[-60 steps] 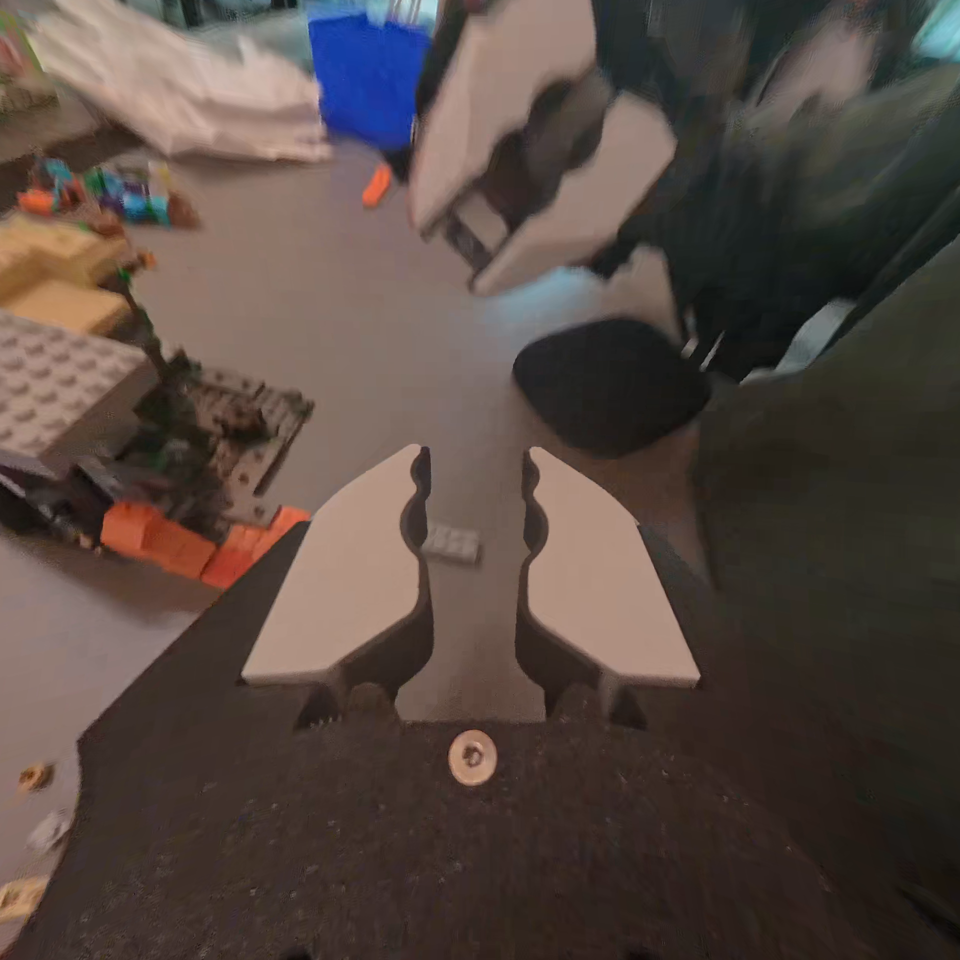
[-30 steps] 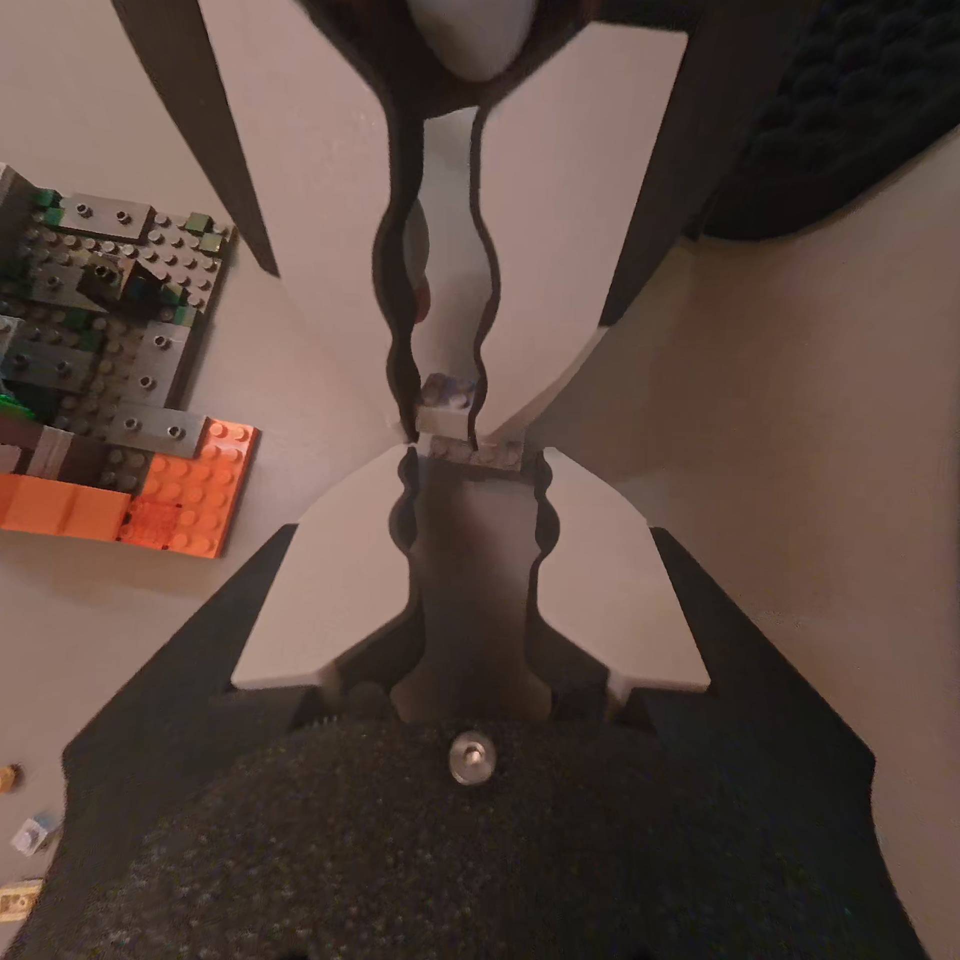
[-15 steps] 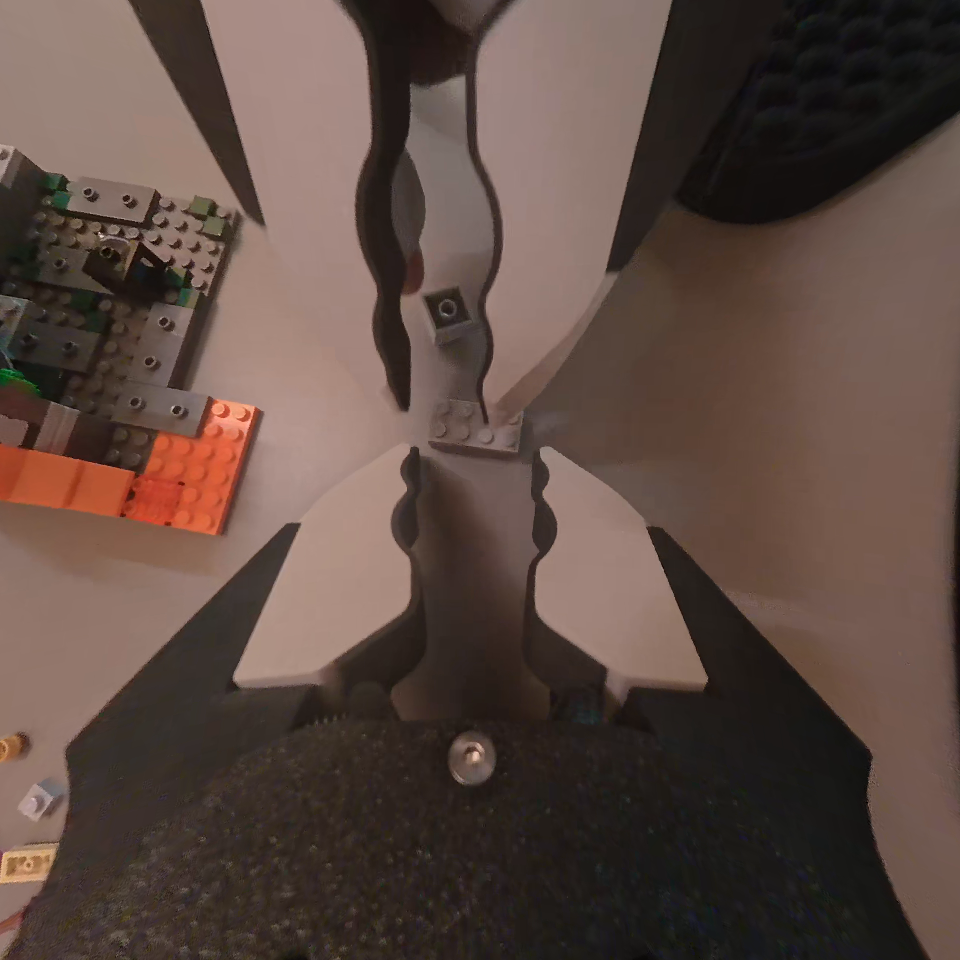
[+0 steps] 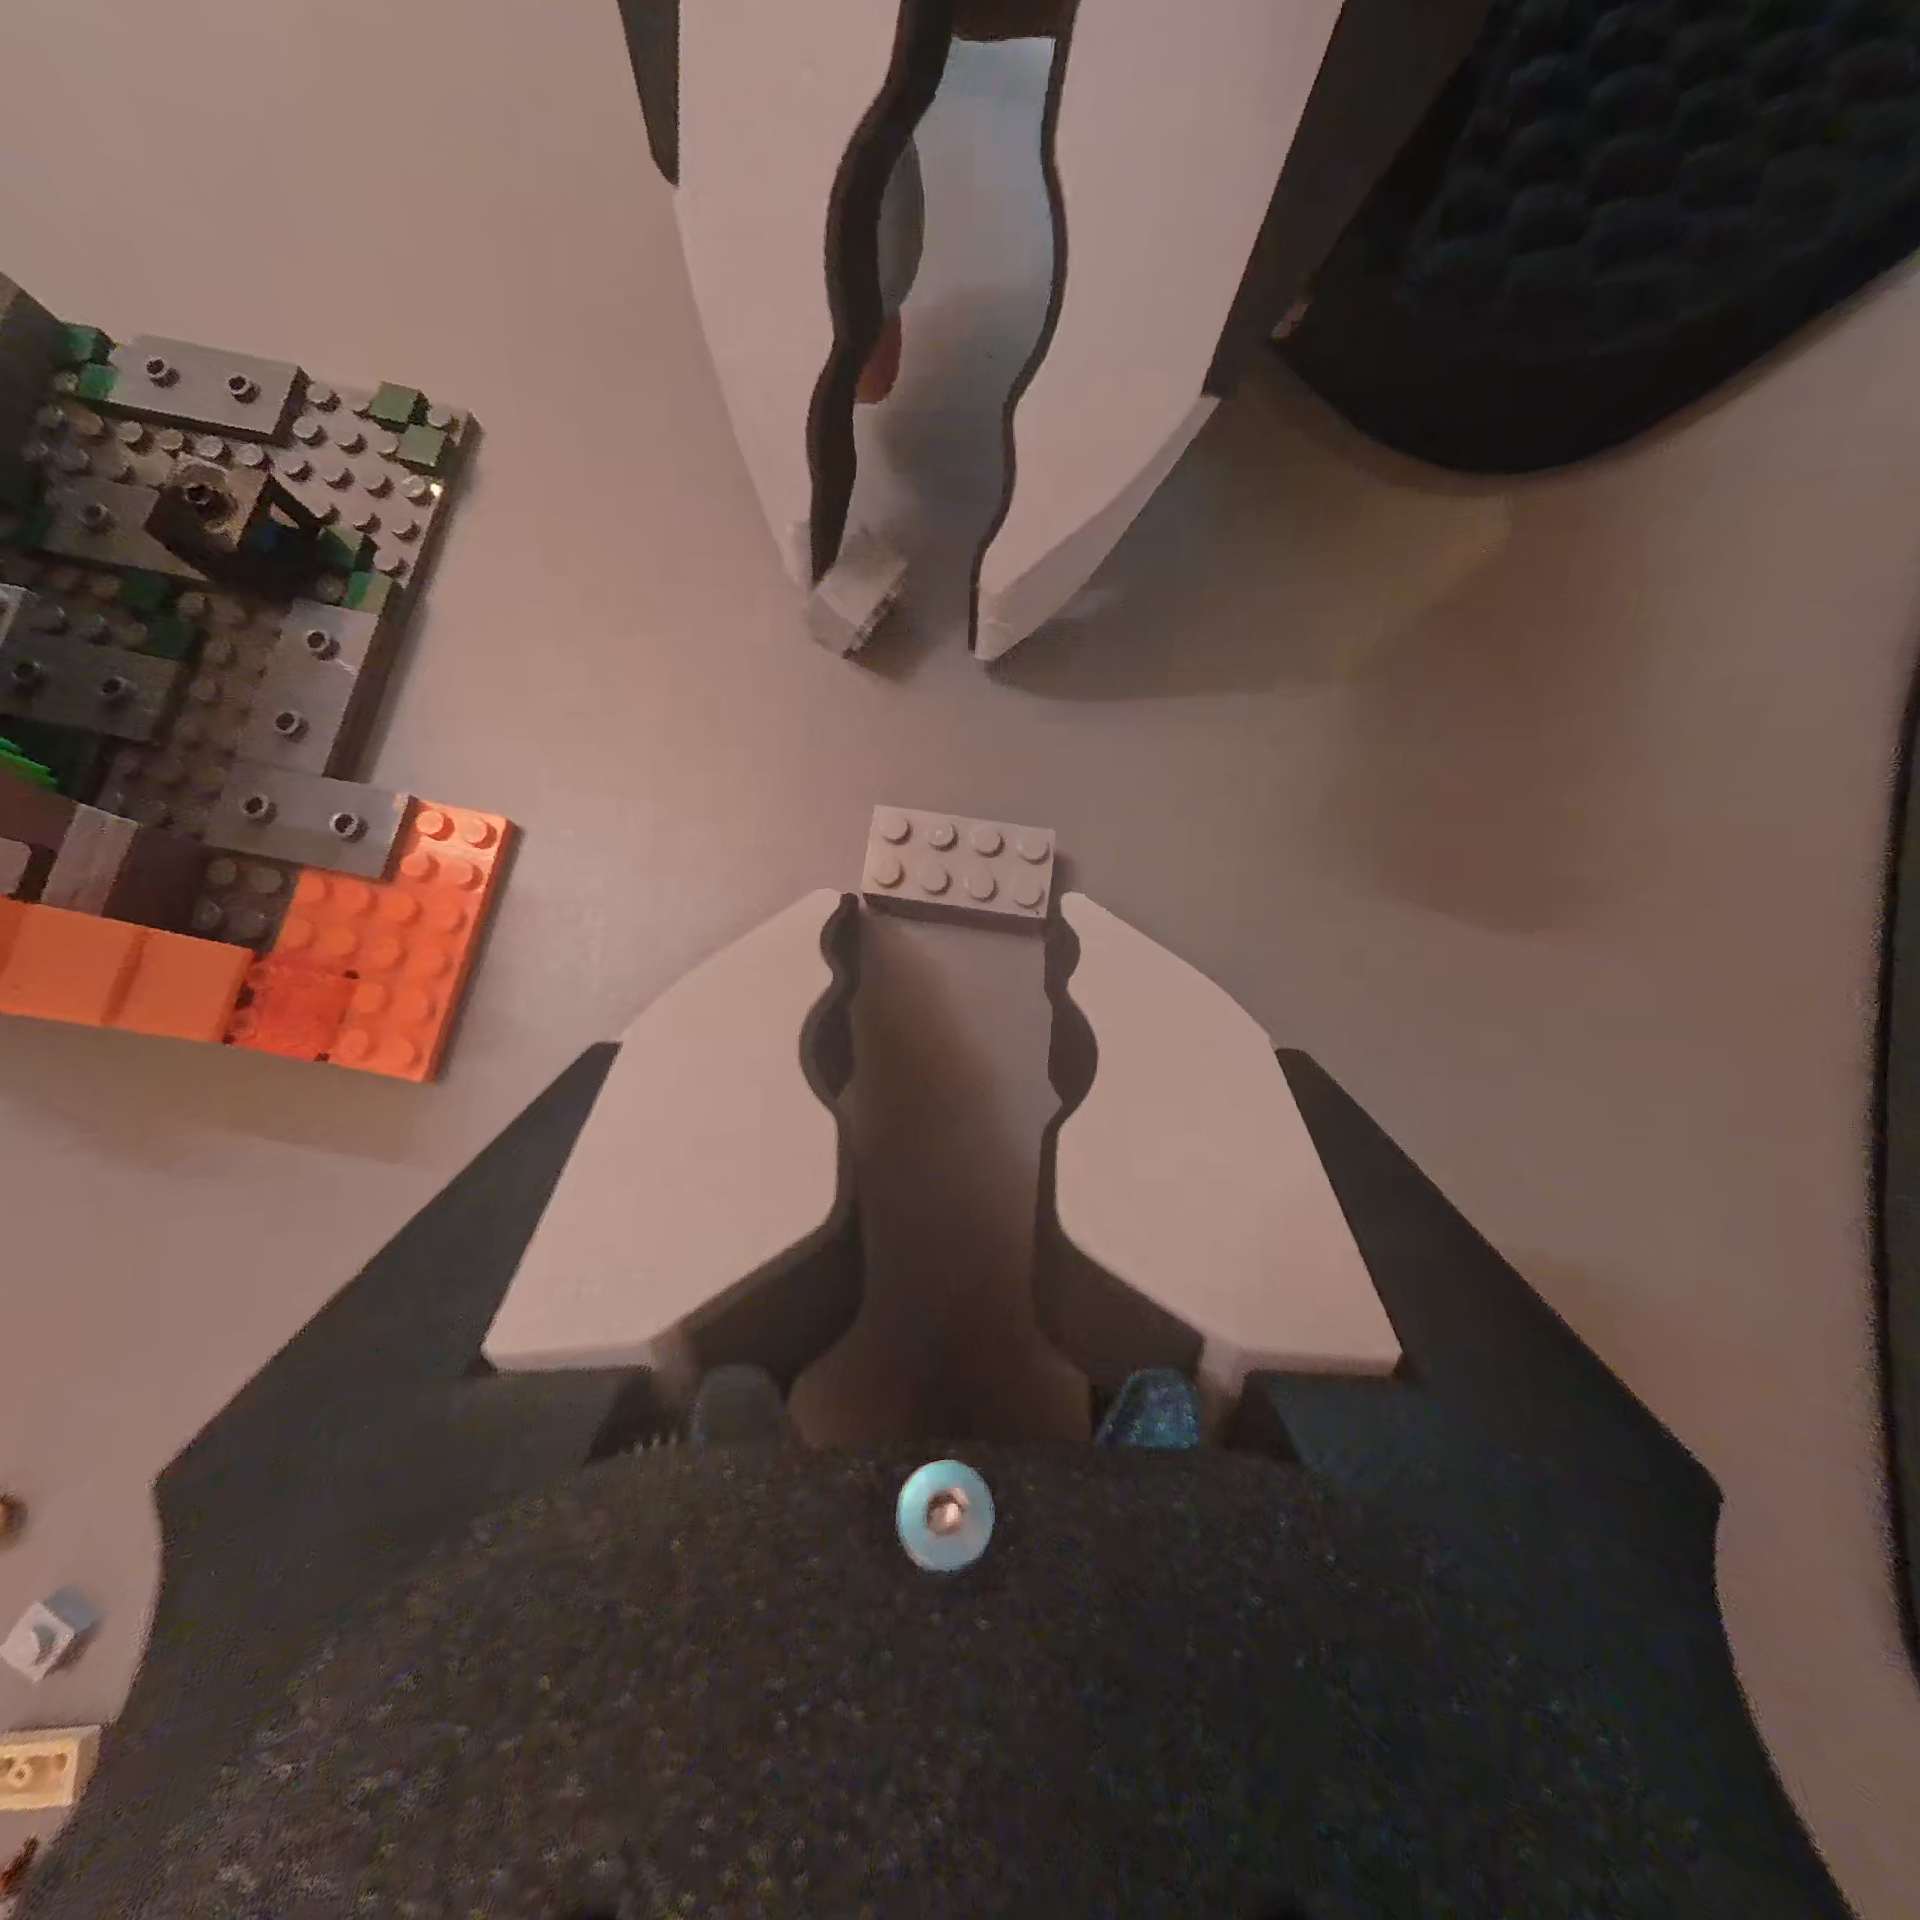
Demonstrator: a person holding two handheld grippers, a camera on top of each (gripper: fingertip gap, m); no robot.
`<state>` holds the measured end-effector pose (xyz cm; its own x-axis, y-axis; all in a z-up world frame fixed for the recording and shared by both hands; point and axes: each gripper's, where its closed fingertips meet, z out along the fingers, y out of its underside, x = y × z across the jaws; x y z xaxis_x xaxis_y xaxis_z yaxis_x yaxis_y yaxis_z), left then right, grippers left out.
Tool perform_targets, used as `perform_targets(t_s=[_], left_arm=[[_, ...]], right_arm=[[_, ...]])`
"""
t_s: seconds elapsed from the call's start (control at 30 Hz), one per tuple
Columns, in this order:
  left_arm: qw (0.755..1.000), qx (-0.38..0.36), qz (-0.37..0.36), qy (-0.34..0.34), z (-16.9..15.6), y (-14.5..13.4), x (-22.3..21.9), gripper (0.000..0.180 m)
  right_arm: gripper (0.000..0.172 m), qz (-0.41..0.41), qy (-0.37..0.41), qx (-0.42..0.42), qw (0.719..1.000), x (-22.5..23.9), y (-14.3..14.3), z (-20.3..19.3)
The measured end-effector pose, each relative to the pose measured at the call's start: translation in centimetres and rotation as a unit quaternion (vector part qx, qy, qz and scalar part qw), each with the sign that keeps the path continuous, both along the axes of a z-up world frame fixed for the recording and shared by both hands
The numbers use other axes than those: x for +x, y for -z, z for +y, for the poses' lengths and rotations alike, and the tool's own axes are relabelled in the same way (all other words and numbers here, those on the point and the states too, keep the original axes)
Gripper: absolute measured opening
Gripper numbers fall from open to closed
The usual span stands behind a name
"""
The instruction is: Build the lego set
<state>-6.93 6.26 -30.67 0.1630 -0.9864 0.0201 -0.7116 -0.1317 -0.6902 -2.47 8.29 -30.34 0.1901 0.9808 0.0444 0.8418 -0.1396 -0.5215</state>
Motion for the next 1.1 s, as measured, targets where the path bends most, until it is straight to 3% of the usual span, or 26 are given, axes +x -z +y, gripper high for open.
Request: perform_targets(t_s=[0.17, 0.3, 0.47, 0.67, 0.97, 1.1], left_arm=[[1.0, 0.005, -0.002, -0.003, 0.2, 0.0, 0.1, 0.033], [0.999, 0.038, -0.033, 0.008, 0.2, -1.1, 0.4, 0.035], [0.984, 0.121, -0.124, 0.033, -0.3, -4.7, 1.1, 0.033], [0.949, 0.237, -0.198, 0.059, -1.0, -8.4, 1.4, 0.023], [0.928, 0.298, -0.216, 0.051, -1.2, -9.7, 1.3, 0.018], [0.931, 0.294, -0.212, 0.038, -0.8, -9.5, 1.3, 0.013]], right_arm=[[0.012, 0.01, 0.003, 0.017, 1.0, -0.3, 0.3, 0.6], [0.011, 0.086, 0.018, -0.077, 0.993, -1.5, -1.0, -0.5], [0.011, 0.242, 0.033, -0.259, 0.934, -3.4, -5.7, -1.9], [0.011, 0.322, 0.012, -0.423, 0.847, -4.1, -8.7, -3.6], [0.011, 0.365, 0.015, -0.494, 0.789, -4.5, -10.1, -4.2], [0.013, 0.375, 0.031, -0.479, 0.793, -4.3, -10.0, -3.8]])
